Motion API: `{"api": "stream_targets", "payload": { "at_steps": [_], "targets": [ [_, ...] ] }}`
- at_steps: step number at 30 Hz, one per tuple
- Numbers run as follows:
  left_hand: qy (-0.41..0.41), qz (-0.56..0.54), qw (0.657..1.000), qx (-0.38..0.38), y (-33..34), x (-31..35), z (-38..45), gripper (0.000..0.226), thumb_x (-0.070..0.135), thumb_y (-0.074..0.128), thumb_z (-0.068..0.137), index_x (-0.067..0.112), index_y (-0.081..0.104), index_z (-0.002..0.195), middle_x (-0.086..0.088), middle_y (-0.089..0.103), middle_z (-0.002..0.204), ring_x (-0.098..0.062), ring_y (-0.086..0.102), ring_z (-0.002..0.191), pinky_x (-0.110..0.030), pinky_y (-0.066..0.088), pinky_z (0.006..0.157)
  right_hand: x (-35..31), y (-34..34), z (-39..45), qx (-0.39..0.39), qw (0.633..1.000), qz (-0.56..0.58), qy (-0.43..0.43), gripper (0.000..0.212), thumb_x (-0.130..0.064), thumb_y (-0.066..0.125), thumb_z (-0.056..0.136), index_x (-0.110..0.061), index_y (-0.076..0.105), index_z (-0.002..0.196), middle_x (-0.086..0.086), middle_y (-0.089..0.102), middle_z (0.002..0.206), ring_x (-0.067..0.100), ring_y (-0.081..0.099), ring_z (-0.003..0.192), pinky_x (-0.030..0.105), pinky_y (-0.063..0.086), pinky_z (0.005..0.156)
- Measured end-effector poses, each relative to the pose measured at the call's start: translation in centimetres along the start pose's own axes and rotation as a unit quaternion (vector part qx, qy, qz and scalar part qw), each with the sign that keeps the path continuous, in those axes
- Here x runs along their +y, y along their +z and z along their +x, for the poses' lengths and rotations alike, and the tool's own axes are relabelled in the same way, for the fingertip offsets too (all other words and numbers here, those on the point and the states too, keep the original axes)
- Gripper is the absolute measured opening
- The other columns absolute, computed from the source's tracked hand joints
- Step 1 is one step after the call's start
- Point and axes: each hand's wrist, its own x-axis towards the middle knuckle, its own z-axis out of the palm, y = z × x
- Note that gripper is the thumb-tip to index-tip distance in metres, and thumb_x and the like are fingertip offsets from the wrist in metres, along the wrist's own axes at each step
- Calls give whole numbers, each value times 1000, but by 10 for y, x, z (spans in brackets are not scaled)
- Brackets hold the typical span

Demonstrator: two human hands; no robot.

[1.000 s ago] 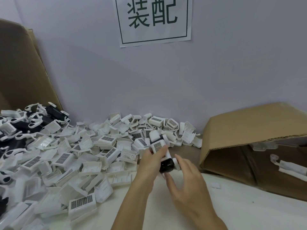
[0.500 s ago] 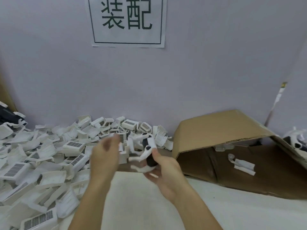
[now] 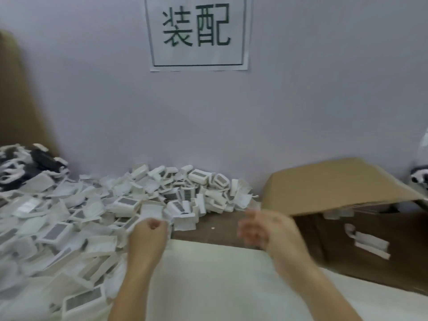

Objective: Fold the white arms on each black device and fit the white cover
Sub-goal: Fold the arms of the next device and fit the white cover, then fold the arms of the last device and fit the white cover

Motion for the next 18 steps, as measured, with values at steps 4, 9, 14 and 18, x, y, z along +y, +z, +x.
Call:
{"api": "stream_targets", "payload": {
  "at_steps": [4,9,14,18],
  "targets": [
    [-19,94,995,26,-9,-9,3,23,19,63,89,12,58,68,1,59,63,-11,49,57,-24,31,49,70,30,-25,-80,980,-161,80,24,0,47,101,-4,70,95,12,70,65,24,66,52,27,48,44],
    [61,148,983,91,-14,-11,8,10,5,62,90,12,59,96,-1,57,95,-14,51,80,-26,37,64,82,27,-30,-19,982,-187,34,37,5,45,99,-11,75,83,13,69,66,28,67,56,30,50,52],
    [135,359,923,-14,-10,1,37,31,-2,56,88,16,66,110,-3,62,111,-24,59,101,-33,47,75,79,26,-27,-37,982,-180,36,37,4,45,100,-13,75,86,11,71,70,25,70,60,28,54,57],
    [168,510,839,-85,-7,8,56,19,2,55,91,13,60,104,-5,56,103,-24,57,95,-37,53,80,81,24,-25,-40,983,-173,39,34,2,46,101,-13,75,90,10,71,72,23,70,63,25,53,57]
  ]
}}
